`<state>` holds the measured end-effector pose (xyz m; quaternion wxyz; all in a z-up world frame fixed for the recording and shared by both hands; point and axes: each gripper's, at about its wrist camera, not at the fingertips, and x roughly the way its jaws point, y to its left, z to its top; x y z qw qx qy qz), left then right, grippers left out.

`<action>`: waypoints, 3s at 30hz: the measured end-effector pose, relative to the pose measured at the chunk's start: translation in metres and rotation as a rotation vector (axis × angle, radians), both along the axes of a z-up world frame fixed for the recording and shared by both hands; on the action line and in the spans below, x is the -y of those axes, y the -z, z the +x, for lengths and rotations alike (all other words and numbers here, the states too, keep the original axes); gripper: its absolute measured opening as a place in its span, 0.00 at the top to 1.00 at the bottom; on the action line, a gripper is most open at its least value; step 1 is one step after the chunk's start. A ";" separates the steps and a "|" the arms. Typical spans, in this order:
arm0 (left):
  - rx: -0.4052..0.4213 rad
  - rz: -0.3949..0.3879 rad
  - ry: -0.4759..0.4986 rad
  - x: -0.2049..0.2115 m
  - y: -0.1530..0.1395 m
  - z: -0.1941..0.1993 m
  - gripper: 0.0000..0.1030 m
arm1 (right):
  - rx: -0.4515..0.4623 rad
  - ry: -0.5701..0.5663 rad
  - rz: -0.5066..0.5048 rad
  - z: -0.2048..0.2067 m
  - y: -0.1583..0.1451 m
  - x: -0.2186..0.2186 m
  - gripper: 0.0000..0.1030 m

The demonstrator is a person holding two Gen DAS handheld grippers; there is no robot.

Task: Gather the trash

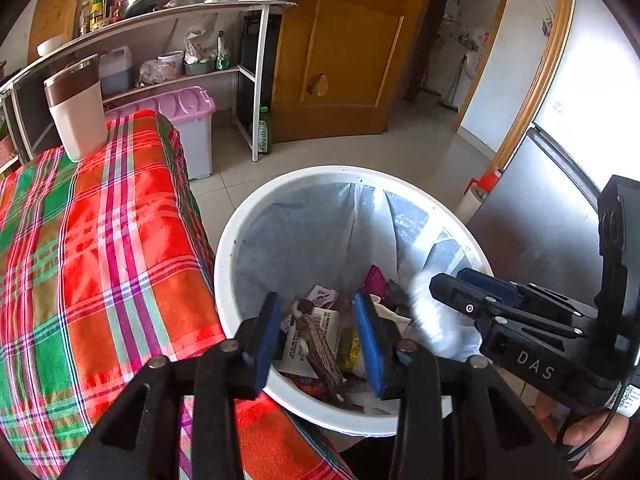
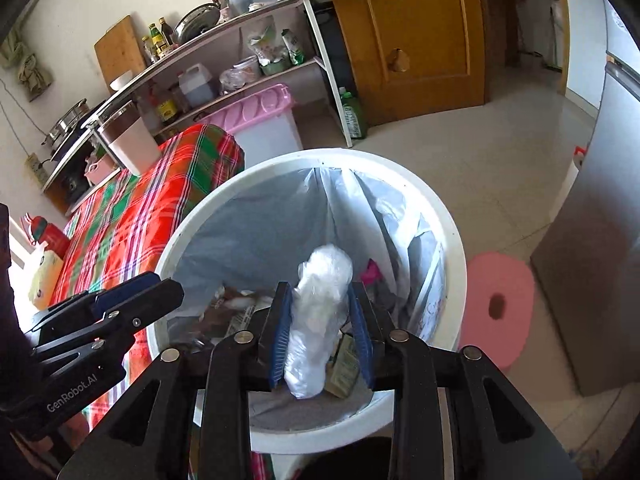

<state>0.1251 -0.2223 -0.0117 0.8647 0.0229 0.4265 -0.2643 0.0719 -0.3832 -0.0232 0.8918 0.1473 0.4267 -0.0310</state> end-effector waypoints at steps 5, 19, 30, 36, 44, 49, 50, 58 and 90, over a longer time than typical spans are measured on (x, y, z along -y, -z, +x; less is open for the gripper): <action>0.018 -0.003 -0.006 -0.005 -0.006 -0.004 0.48 | 0.018 0.007 0.000 -0.005 -0.005 -0.002 0.55; 0.149 0.010 -0.079 -0.032 -0.033 -0.036 0.37 | 0.125 0.023 -0.067 -0.039 -0.034 -0.030 0.55; 0.228 0.025 -0.128 -0.049 -0.045 -0.058 0.36 | 0.199 0.040 -0.109 -0.067 -0.050 -0.054 0.55; 0.236 0.026 -0.142 -0.051 -0.046 -0.064 0.36 | 0.217 0.041 -0.112 -0.073 -0.055 -0.059 0.55; 0.246 0.031 -0.136 -0.050 -0.046 -0.071 0.36 | 0.224 0.044 -0.116 -0.077 -0.055 -0.062 0.55; 0.249 0.032 -0.144 -0.051 -0.047 -0.074 0.36 | 0.227 0.049 -0.121 -0.078 -0.056 -0.062 0.55; 0.249 0.030 -0.144 -0.051 -0.047 -0.074 0.36 | 0.227 0.050 -0.121 -0.078 -0.056 -0.062 0.55; 0.243 0.031 -0.145 -0.050 -0.048 -0.074 0.36 | 0.227 0.055 -0.121 -0.080 -0.056 -0.063 0.55; 0.235 0.029 -0.147 -0.049 -0.047 -0.075 0.36 | 0.226 0.059 -0.116 -0.082 -0.055 -0.064 0.55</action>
